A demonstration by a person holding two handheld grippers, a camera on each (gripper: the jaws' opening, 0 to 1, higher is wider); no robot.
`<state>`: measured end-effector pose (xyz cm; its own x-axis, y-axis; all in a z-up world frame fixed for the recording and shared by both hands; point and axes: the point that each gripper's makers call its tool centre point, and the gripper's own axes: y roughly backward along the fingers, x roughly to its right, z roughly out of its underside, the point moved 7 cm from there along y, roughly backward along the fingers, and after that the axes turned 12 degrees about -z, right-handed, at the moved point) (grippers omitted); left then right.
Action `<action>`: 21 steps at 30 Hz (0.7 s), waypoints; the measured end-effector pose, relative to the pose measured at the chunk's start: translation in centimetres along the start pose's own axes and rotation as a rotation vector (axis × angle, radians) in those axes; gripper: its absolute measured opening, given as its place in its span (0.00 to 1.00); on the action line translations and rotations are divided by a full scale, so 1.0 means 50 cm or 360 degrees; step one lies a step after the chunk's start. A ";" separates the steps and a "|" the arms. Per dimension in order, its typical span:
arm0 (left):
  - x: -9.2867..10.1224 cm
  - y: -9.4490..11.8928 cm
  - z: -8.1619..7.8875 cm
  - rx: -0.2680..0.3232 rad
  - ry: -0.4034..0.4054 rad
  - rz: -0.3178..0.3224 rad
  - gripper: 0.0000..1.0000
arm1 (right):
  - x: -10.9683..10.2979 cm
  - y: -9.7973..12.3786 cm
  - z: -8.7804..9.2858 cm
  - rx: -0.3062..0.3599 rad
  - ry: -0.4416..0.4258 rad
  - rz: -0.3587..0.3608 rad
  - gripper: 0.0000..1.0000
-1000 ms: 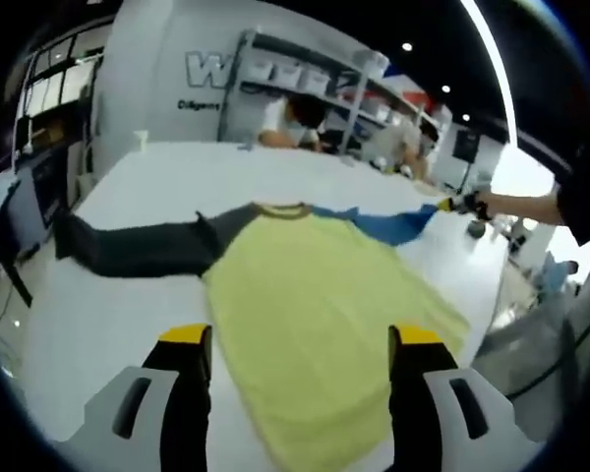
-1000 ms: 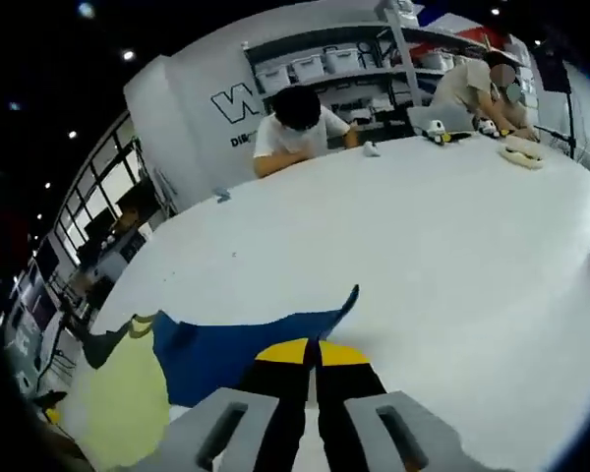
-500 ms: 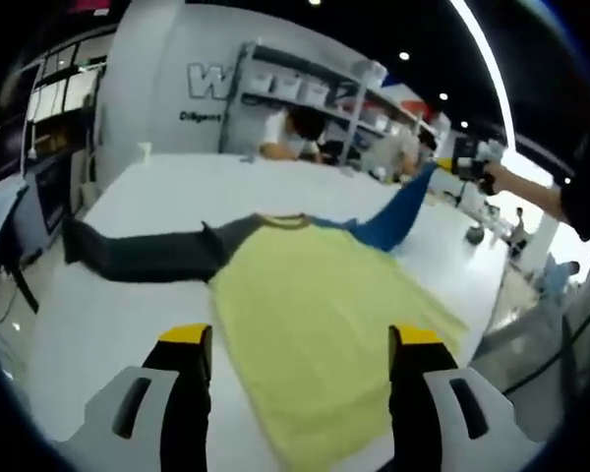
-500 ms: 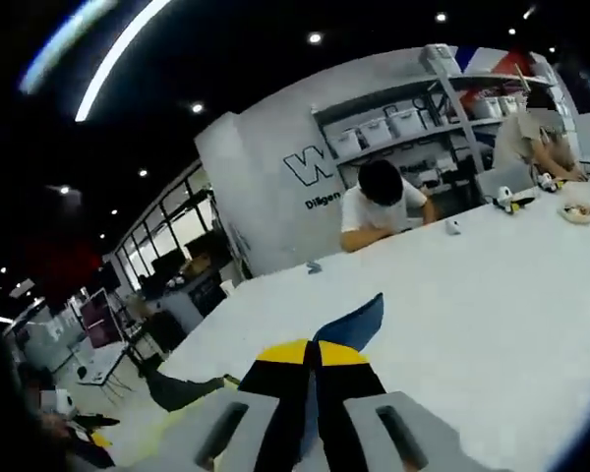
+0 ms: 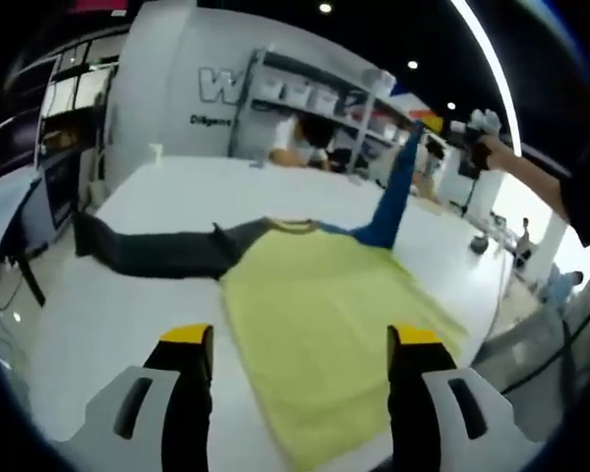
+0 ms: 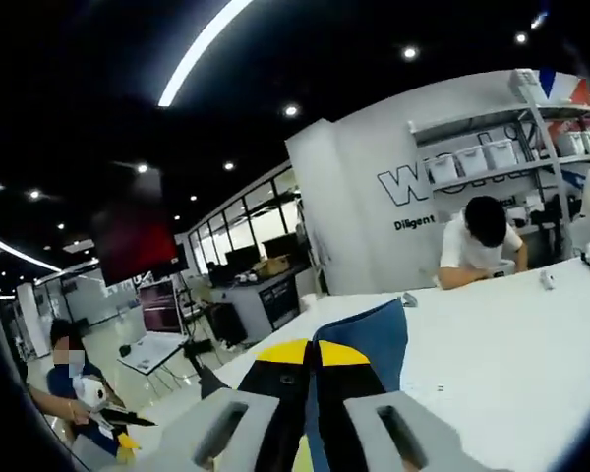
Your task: Fold the garment on the visible template until the final outline fits inside the template.
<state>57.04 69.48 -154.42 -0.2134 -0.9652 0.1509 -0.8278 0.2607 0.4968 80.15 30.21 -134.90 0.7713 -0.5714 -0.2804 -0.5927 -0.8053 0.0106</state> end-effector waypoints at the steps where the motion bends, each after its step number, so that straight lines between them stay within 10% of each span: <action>1: 0.000 0.003 0.001 0.0002 0.0002 -0.0007 0.67 | -0.006 -0.015 0.004 -0.0011 0.0011 -0.0029 0.00; 21: -0.019 0.035 0.036 -0.0052 0.0107 -0.0106 0.65 | -0.065 -0.276 0.254 -0.0428 -0.0081 -0.0347 0.00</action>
<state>54.89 70.81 -155.23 -0.1222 -0.9773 0.1733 -0.8213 0.1976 0.5351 82.86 45.18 -146.35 0.8566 -0.3779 -0.3513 -0.3274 -0.9243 0.1960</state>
